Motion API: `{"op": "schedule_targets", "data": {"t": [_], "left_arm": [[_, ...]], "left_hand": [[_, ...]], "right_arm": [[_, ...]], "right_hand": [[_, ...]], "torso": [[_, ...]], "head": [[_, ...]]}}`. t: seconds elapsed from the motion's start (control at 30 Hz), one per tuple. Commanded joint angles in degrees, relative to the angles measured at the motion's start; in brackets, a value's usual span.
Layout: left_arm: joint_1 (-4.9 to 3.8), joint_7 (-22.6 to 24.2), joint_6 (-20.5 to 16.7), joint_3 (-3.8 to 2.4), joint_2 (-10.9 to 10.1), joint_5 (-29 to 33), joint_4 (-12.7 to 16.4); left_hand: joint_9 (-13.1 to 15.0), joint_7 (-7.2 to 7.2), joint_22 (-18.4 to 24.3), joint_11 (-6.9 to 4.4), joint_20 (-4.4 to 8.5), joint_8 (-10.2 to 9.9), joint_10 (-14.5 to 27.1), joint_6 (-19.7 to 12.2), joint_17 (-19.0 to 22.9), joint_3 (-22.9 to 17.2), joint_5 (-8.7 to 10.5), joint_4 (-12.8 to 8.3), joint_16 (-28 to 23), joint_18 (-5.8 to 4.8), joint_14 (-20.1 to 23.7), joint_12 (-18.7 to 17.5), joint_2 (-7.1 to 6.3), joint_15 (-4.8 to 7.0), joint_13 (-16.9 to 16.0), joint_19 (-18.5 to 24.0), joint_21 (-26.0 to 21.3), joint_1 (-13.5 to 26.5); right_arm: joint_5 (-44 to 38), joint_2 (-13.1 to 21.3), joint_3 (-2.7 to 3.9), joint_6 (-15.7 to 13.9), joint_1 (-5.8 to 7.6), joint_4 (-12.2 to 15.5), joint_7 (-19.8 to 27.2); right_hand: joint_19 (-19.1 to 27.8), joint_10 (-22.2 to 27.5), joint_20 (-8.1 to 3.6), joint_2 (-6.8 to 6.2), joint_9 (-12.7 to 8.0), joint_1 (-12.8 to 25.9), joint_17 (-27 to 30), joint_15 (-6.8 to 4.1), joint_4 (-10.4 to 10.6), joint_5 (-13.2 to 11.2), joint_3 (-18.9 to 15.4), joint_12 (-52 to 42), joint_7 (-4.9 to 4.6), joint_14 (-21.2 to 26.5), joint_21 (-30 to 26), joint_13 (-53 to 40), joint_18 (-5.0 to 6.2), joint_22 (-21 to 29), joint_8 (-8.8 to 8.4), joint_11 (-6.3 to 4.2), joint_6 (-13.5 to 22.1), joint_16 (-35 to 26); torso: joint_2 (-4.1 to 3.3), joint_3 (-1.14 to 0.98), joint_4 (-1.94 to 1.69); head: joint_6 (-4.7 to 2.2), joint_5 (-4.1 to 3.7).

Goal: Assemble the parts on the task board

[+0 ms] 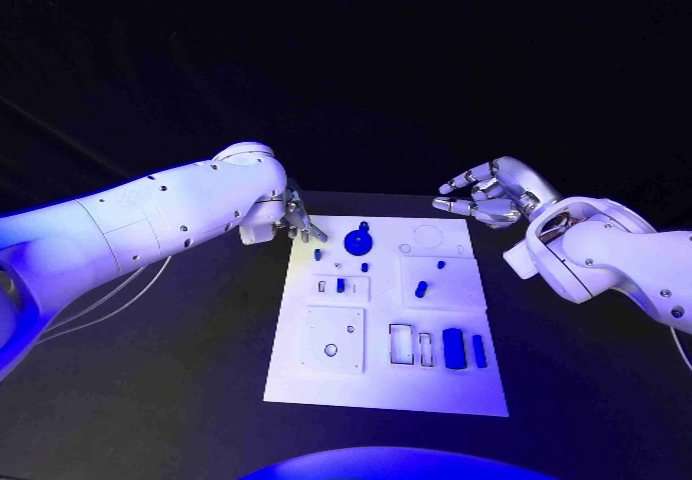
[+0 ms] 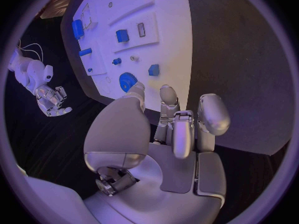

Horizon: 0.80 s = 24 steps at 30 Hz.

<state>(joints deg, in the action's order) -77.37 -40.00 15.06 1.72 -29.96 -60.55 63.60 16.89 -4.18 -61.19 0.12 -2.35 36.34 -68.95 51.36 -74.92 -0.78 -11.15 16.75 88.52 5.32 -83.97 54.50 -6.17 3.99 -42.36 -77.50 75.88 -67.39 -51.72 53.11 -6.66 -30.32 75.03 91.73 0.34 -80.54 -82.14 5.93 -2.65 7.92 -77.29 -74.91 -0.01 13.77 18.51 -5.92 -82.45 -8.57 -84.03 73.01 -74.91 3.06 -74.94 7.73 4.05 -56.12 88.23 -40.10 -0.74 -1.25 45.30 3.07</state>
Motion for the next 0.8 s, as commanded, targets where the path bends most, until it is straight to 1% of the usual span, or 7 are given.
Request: {"op": "schedule_targets", "data": {"t": [0.03,0.13,0.3,0.47,0.57,0.67,0.8], "left_arm": [[0.17,-0.36,1.40,0.00,0.43,-0.11,-0.25],[0.27,-0.36,1.63,0.01,0.64,-0.03,-0.51],[0.46,-0.31,2.02,0.03,0.87,0.32,-1.00],[0.67,-0.08,2.38,0.14,0.95,1.08,-1.20],[0.92,0.11,2.53,0.20,1.03,1.36,-1.24],[1.13,0.21,2.68,0.23,1.13,1.53,-1.31],[1.31,0.26,2.76,0.25,1.20,1.70,-1.44]], "left_hand": [[-0.14,0.01,-0.07,-0.17,-0.26,-0.27,0.01,0.34,-12.64,0.40,-0.28,0.01,0.04,0.40,-5.31,0.28,0.56,-0.43,-0.05,0.25,-0.24,0.14],[-0.16,0.03,-0.12,-0.18,-0.27,-0.25,-0.08,0.41,-12.71,0.53,-0.29,0.01,0.08,0.39,-5.33,0.43,0.68,-0.42,-0.18,0.23,-0.22,0.22],[-0.21,0.06,-0.20,-0.21,-0.27,-0.23,-0.16,0.52,-12.84,0.69,-0.30,0.00,0.16,0.38,-5.37,0.55,0.88,-0.41,-0.23,0.19,-0.18,0.32],[-0.26,0.10,-0.28,-0.24,-0.27,-0.21,-0.25,0.63,-12.95,0.81,-0.32,-0.02,0.23,0.36,-5.41,0.68,1.16,-0.39,-0.30,0.15,-0.14,0.36],[-0.28,0.12,-0.30,-0.26,-0.27,-0.21,-0.28,0.68,-12.98,0.85,-0.33,-0.03,0.25,0.36,-5.41,0.73,1.28,-0.38,-0.32,0.13,-0.13,0.36],[-0.33,0.16,-0.39,-0.29,-0.27,-0.19,-0.43,0.81,-13.11,0.95,-0.34,-0.05,0.33,0.34,-5.46,0.94,1.60,-0.35,-0.47,0.09,-0.08,0.33],[-0.42,0.22,-0.53,-0.35,-0.26,-0.18,-0.57,0.99,-13.25,1.08,-0.35,-0.05,0.41,0.32,-5.50,1.12,2.10,-0.31,-0.54,0.01,0.00,0.30]], "right_arm": [[-0.43,-0.09,0.00,0.62,-0.03,0.11,0.17],[-0.43,-0.12,0.00,0.62,-0.03,0.13,0.17],[-0.43,-0.11,0.00,0.62,-0.03,0.19,0.18],[-0.43,-0.11,0.00,0.62,-0.03,0.20,0.20],[-0.43,-0.15,0.00,0.62,-0.03,0.20,0.24],[-0.43,-0.18,0.00,0.64,-0.03,0.20,0.26],[-0.43,-0.19,0.00,0.65,-0.03,0.19,0.27]], "right_hand": [[0.20,0.08,-0.28,0.07,0.01,0.47,-10.52,-0.43,0.00,0.24,-0.20,0.15,0.20,-4.81,-0.20,-6.36,1.18,-1.98,0.34,-0.33,-0.02,-0.39],[0.20,0.08,-0.28,0.07,0.01,0.47,-10.52,-0.43,0.00,0.24,-0.20,0.15,0.20,-4.81,-0.20,-6.36,1.18,-1.98,0.34,-0.33,-0.02,-0.39],[0.20,0.08,-0.28,0.07,0.01,0.47,-10.52,-0.43,0.00,0.24,-0.20,0.15,0.20,-4.81,-0.20,-6.36,1.18,-1.98,0.34,-0.33,-0.02,-0.39],[0.20,0.08,-0.28,0.07,0.01,0.47,-10.52,-0.43,0.00,0.24,-0.20,0.15,0.20,-4.81,-0.20,-6.36,1.18,-1.98,0.34,-0.33,-0.02,-0.39],[0.20,0.08,-0.28,0.07,0.01,0.47,-10.52,-0.43,0.00,0.24,-0.20,0.15,0.20,-4.81,-0.20,-6.36,1.18,-1.98,0.34,-0.33,-0.02,-0.39],[0.18,0.04,-0.29,0.12,0.01,0.49,-10.57,-0.43,-0.01,0.31,-0.23,0.10,0.21,-4.83,-0.20,-6.41,1.18,-1.99,0.37,-0.33,-0.02,-0.37],[0.18,0.04,-0.29,0.12,0.01,0.49,-10.57,-0.43,-0.01,0.31,-0.23,0.10,0.21,-4.83,-0.20,-6.41,1.18,-1.99,0.37,-0.33,-0.02,-0.37]], "torso": [[0.06,-0.05,-0.10],[0.10,-0.09,-0.05],[0.14,-0.02,-0.02],[0.12,-0.04,-0.03],[0.13,-0.04,-0.08],[0.15,-0.02,-0.06],[0.11,-0.03,-0.03]], "head": [[0.15,-0.02],[0.21,0.03],[0.29,0.02],[0.30,-0.03],[0.20,-0.13],[0.25,-0.13],[0.33,-0.11]]}}
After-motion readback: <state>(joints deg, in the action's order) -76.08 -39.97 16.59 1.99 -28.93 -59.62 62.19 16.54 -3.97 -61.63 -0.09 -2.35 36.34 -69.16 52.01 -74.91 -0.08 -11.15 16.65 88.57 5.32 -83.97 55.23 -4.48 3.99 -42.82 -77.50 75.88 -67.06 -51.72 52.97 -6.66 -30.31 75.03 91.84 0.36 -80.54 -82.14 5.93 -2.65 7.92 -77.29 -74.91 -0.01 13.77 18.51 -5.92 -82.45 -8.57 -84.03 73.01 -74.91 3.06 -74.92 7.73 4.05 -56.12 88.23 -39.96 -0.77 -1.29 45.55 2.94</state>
